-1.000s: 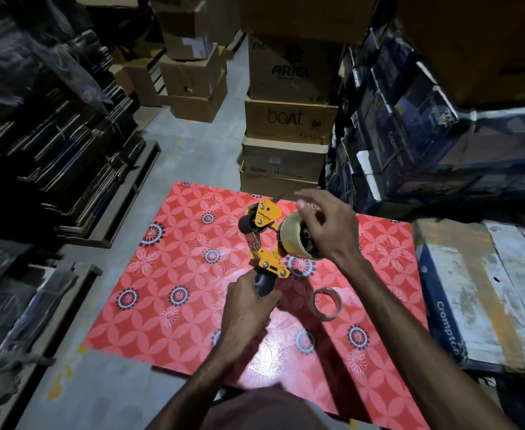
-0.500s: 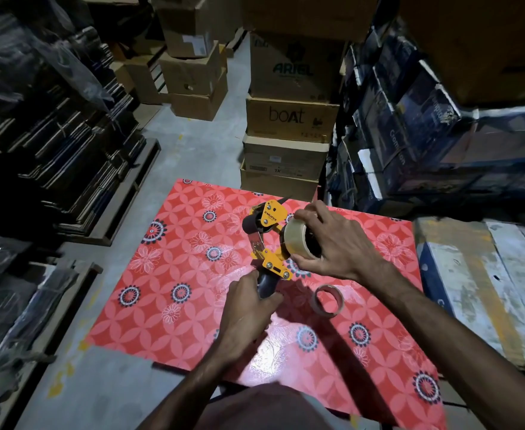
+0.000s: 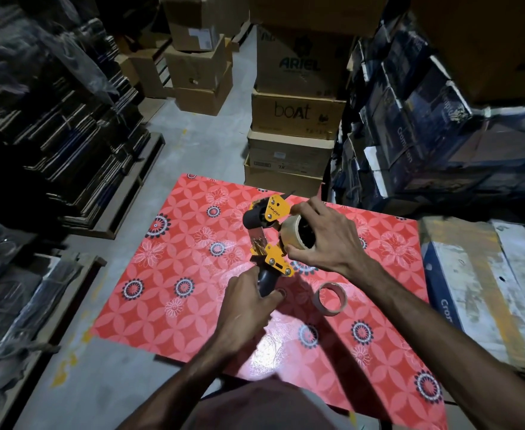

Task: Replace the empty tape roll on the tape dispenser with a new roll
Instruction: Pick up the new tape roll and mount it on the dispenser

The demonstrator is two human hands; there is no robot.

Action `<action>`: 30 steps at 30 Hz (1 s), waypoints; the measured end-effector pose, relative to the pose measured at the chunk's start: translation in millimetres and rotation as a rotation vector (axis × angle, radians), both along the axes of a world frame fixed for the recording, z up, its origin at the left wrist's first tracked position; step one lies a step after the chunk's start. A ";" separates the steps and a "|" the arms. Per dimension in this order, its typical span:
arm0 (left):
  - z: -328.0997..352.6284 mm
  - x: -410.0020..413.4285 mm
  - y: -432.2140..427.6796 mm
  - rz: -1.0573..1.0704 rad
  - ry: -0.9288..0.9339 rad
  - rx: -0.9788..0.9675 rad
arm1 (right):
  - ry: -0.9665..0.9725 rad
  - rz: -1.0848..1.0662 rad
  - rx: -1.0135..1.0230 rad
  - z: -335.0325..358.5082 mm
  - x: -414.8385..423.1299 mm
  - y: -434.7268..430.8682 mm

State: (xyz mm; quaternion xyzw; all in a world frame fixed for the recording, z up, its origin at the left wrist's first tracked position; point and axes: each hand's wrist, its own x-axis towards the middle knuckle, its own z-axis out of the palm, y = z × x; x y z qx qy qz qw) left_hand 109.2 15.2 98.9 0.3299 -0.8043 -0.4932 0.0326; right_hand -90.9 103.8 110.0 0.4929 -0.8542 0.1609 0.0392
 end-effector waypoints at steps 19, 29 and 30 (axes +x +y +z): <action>-42.1 -9.2 -5.7 0.223 -0.131 0.298 | 0.016 -0.014 0.073 -26.9 10.9 3.9; -81.3 -23.1 -10.3 0.204 -0.278 0.114 | -0.161 -0.079 0.267 -66.9 2.3 20.7; -88.2 -22.6 -9.8 0.181 -0.289 0.111 | -0.208 -0.095 0.278 -79.7 4.5 22.6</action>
